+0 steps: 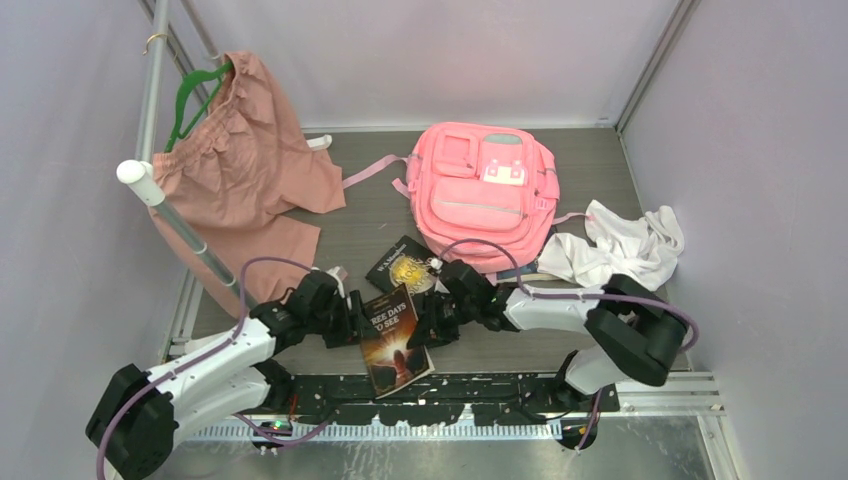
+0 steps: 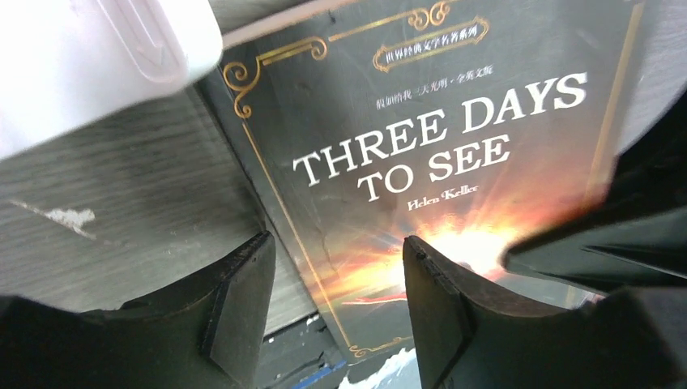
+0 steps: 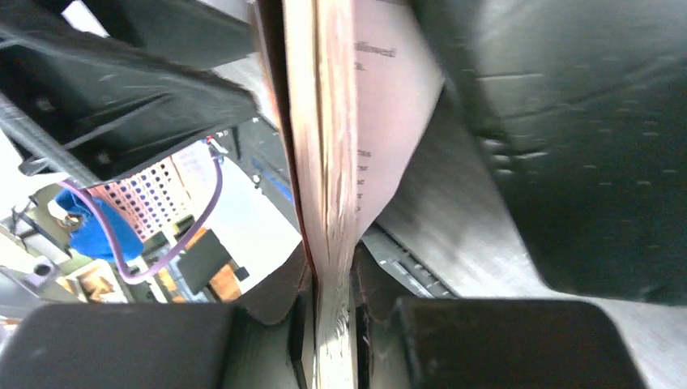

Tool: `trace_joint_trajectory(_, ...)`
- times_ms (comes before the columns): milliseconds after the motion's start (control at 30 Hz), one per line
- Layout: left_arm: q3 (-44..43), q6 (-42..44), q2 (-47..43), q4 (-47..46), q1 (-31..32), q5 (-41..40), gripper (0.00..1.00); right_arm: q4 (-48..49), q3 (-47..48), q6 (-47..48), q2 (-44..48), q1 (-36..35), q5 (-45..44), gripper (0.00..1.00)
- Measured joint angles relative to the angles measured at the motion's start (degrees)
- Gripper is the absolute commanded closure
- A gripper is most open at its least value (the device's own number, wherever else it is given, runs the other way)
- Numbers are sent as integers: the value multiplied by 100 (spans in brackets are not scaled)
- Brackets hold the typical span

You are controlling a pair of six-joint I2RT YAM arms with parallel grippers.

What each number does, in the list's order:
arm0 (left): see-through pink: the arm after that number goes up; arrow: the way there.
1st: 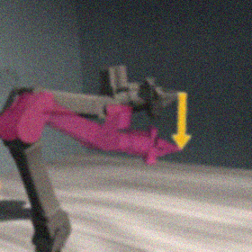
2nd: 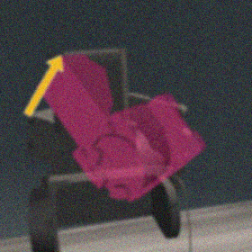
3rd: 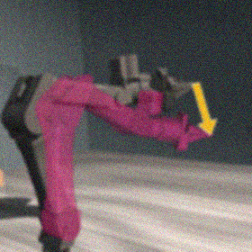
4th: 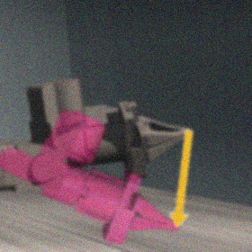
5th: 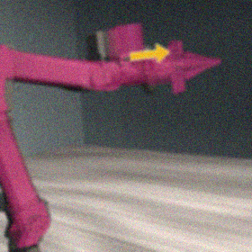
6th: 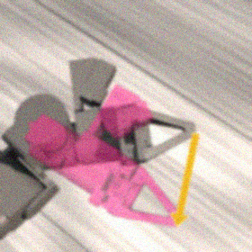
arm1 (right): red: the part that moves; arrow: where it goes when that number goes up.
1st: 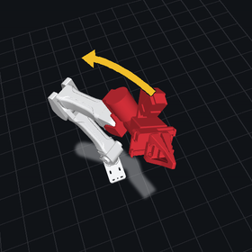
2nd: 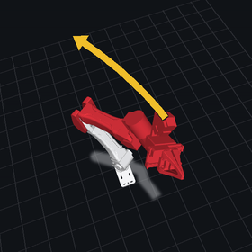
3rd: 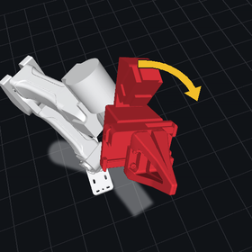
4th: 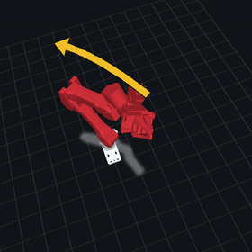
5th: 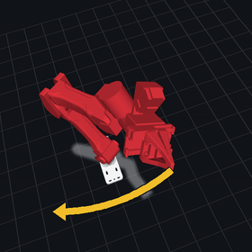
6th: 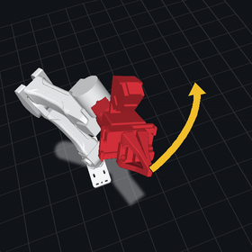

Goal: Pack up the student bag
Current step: Pick up the book from the center of the board.

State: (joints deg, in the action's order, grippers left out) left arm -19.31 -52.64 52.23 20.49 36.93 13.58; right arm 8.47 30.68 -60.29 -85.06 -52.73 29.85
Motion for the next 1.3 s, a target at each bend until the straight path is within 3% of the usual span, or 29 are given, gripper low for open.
trace_joint_trajectory(100,-190,70,-251,461,61,-55,38,-981,516,345,444,-63,-236,96)
trace_joint_trajectory(233,-1071,278,-876,1281,83,-332,34,-2520,1397,1025,1296,-2,-634,96)
trace_joint_trajectory(400,-2236,535,-1025,1670,83,-481,31,-3412,2092,1622,2061,616,-922,97)
trace_joint_trajectory(567,-2490,507,-789,1692,83,-319,26,-3482,2120,1674,2282,1156,-1095,97)
trace_joint_trajectory(667,-2415,396,-669,1639,83,-192,17,-3412,2057,1582,2282,1167,-1047,97)
trace_joint_trajectory(800,-2170,92,-822,1285,83,144,13,-3161,1971,1405,2282,1158,-872,97)
trace_joint_trajectory(1300,-1353,-767,-1091,-264,-63,839,18,-2201,1617,988,2332,1158,-354,97)
